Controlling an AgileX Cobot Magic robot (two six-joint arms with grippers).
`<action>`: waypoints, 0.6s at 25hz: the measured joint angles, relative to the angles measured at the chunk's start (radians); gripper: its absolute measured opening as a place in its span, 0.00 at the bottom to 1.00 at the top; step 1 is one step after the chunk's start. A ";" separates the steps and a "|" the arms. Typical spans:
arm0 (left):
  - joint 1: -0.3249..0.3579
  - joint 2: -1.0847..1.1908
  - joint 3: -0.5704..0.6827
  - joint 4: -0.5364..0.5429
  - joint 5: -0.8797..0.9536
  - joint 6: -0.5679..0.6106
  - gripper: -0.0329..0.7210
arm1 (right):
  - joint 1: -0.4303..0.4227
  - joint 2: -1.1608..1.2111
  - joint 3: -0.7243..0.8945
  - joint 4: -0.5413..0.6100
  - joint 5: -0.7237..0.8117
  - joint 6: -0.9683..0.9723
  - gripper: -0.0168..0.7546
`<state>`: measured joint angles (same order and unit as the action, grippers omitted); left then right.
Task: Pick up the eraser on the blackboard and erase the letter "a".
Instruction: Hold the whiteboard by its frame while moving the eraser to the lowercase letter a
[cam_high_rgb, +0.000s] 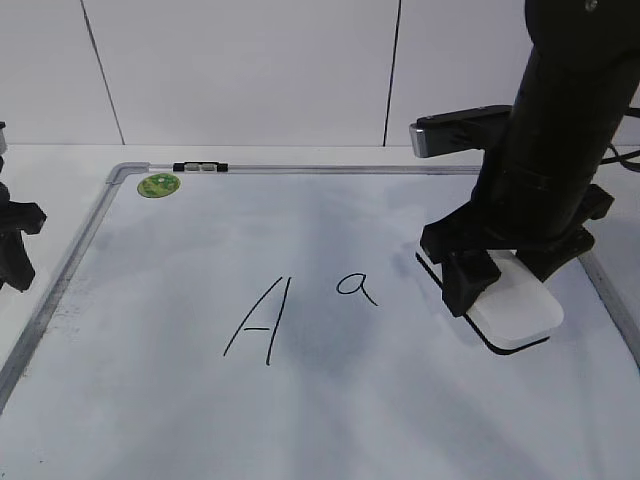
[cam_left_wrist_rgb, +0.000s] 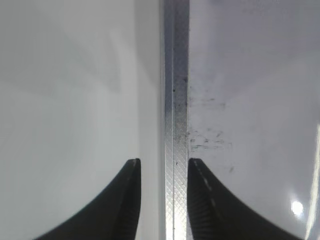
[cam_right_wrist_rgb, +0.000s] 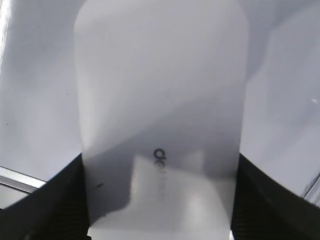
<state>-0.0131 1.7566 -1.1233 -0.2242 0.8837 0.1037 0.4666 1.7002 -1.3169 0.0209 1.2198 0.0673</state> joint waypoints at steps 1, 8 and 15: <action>0.000 0.017 -0.020 0.000 0.010 0.002 0.36 | 0.000 0.000 0.000 0.000 0.000 0.000 0.75; 0.000 0.096 -0.170 -0.002 0.088 0.002 0.36 | 0.000 0.000 0.000 0.000 0.000 0.000 0.75; 0.000 0.176 -0.251 -0.002 0.147 0.002 0.36 | 0.000 0.000 0.000 0.000 0.000 0.000 0.75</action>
<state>-0.0131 1.9321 -1.3747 -0.2264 1.0306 0.1052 0.4666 1.7002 -1.3169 0.0209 1.2198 0.0673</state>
